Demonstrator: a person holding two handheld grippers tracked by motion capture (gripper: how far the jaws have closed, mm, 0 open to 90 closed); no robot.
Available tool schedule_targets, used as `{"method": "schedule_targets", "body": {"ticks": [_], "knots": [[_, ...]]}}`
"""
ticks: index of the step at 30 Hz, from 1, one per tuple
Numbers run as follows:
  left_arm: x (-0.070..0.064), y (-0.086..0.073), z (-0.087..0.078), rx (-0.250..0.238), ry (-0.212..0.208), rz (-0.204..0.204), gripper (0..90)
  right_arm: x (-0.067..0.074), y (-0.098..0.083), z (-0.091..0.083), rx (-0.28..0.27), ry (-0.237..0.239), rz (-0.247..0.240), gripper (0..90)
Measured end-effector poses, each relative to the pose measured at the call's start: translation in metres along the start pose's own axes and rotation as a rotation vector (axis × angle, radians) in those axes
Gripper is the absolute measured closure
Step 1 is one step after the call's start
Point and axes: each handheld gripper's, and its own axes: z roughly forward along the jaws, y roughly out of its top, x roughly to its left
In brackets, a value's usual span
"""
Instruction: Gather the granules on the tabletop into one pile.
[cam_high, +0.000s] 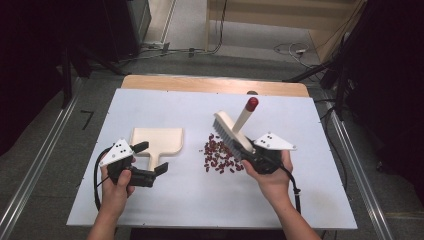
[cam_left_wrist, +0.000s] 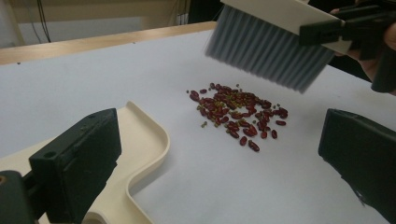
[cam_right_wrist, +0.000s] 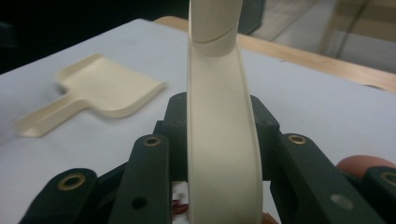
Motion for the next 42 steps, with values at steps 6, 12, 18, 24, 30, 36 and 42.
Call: {"method": "schedule_targets", "body": {"ticks": [6, 12, 18, 24, 30, 36, 42], "knots": [[0.001, 0.000, -0.001, -0.004, 0.004, -0.004, 0.0, 0.030, -0.011, 0.018, 0.068, 0.141, 0.024, 65.8], [0.003, 0.000, -0.002, -0.007, 0.009, -0.009, 0.0, 0.031, -0.028, 0.036, 0.132, 0.157, 0.027, 65.8], [0.002, 0.000, -0.001, 0.000, 0.012, -0.005, 0.0, 0.007, -0.033, 0.039, 0.126, 0.102, 0.067, 65.9], [-0.001, 0.000, 0.001, 0.012, 0.008, 0.005, 0.0, -0.012, -0.036, 0.039, 0.123, 0.068, 0.112, 65.8], [0.000, 0.000, 0.001, 0.011, 0.011, 0.001, 0.0, -0.026, -0.035, 0.036, 0.118, 0.028, 0.137, 65.8], [0.000, 0.000, 0.001, 0.010, 0.012, 0.001, 0.0, -0.027, -0.025, 0.027, 0.070, 0.091, 0.169, 65.8], [0.000, 0.001, 0.000, 0.006, 0.015, 0.000, 0.0, 0.008, -0.013, 0.021, 0.078, 0.157, 0.159, 65.8]]}}
